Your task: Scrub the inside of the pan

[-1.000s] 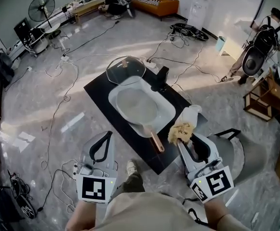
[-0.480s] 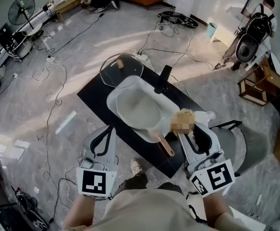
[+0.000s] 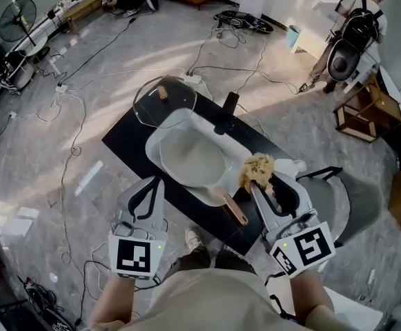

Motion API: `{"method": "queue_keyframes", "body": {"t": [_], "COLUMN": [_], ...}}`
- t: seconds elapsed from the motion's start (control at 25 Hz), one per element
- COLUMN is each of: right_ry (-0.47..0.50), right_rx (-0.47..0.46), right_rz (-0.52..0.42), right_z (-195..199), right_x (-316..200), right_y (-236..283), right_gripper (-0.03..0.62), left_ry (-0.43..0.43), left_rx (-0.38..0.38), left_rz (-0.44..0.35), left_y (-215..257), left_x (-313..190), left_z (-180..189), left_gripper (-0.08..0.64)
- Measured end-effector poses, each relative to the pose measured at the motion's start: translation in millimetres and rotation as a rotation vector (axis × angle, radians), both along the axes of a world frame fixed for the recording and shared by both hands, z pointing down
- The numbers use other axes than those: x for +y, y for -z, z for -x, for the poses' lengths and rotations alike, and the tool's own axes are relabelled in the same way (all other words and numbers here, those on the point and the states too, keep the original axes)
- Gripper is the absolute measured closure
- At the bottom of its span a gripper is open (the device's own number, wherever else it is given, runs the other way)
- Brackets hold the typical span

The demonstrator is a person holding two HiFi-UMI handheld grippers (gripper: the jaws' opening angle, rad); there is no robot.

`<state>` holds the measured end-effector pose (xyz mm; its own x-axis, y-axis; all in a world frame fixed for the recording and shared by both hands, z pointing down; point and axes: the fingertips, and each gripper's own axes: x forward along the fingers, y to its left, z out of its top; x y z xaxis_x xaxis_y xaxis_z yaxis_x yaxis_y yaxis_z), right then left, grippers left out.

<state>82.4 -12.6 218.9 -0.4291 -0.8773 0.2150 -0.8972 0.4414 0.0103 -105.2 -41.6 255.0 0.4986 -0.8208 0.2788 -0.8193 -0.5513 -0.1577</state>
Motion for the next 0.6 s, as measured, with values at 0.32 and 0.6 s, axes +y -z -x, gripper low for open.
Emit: {"method": "queue_keyframes", "body": {"t": [0.32, 0.6], "right_ry": [0.125, 0.247], "right_rx": [0.05, 0.09], "right_rz": [0.075, 0.19], "right_z": [19, 51], "right_x": [-24, -62], "right_y": [-27, -72], "right_gripper": [0.463, 0.465], "left_ry": [0.006, 0.04], "left_rx": [-0.08, -0.1], "left_rz": [0.001, 0.038], "left_y": [-18, -41], "left_x": [-8, -24], "left_z": [-3, 4], "left_gripper": [0.558, 0.558]}}
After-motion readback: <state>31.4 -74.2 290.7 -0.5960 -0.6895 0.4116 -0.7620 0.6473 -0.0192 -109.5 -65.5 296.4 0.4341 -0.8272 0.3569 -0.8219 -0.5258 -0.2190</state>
